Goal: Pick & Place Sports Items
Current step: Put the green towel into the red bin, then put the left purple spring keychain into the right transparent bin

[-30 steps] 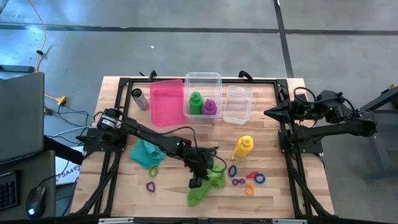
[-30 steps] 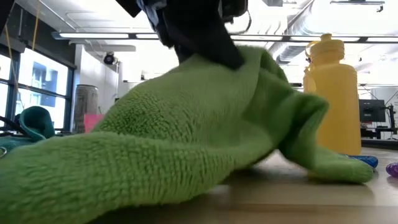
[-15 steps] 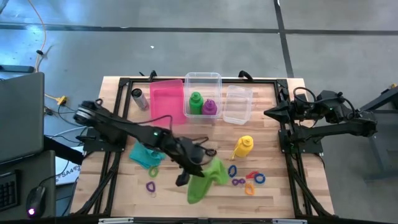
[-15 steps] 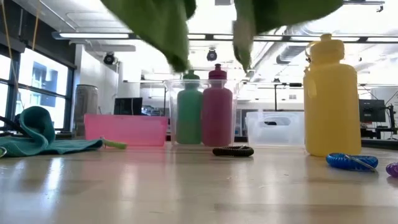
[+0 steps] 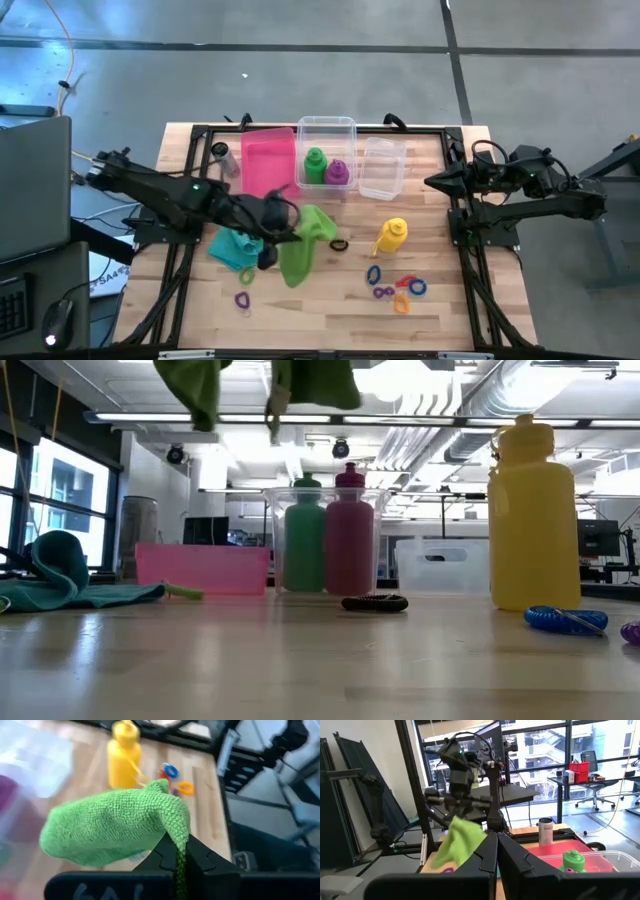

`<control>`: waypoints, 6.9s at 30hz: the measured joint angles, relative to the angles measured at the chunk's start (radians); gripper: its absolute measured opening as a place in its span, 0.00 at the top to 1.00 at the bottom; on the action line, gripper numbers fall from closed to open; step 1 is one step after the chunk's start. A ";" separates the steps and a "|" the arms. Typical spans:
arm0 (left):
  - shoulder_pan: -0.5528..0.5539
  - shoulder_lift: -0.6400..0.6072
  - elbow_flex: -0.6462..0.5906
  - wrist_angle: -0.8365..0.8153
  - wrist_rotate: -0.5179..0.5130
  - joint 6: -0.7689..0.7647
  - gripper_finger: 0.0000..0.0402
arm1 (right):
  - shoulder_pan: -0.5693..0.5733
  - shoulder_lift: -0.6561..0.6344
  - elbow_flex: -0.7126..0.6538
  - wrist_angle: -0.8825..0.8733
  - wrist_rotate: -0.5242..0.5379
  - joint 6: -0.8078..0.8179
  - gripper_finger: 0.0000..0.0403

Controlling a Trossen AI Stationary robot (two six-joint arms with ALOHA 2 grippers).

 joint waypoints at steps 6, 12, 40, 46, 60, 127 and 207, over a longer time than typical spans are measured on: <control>0.037 -0.059 0.000 -0.064 -0.197 0.029 1.00 | 0.000 0.000 0.000 0.000 0.000 -0.001 1.00; 0.127 -0.082 0.000 -0.130 -0.332 0.057 1.00 | 0.000 0.000 0.000 -0.001 0.000 -0.002 1.00; 0.682 -0.017 -0.001 -0.248 -0.357 0.146 1.00 | 0.000 0.000 0.000 -0.001 0.033 -0.004 1.00; 0.729 0.084 -0.001 -0.265 -0.327 0.115 1.00 | 0.000 0.000 0.000 -0.001 0.038 -0.004 1.00; 0.824 0.325 -0.001 -0.342 -0.241 0.060 1.00 | 0.000 0.000 0.000 -0.001 0.038 -0.004 1.00; 0.634 -0.111 0.000 -0.290 0.406 0.184 0.58 | 0.000 0.000 0.000 -0.001 0.026 -0.003 1.00; -0.586 0.278 -0.063 -0.327 0.007 -0.135 0.58 | 0.000 0.002 0.000 -0.037 -0.023 0.180 1.00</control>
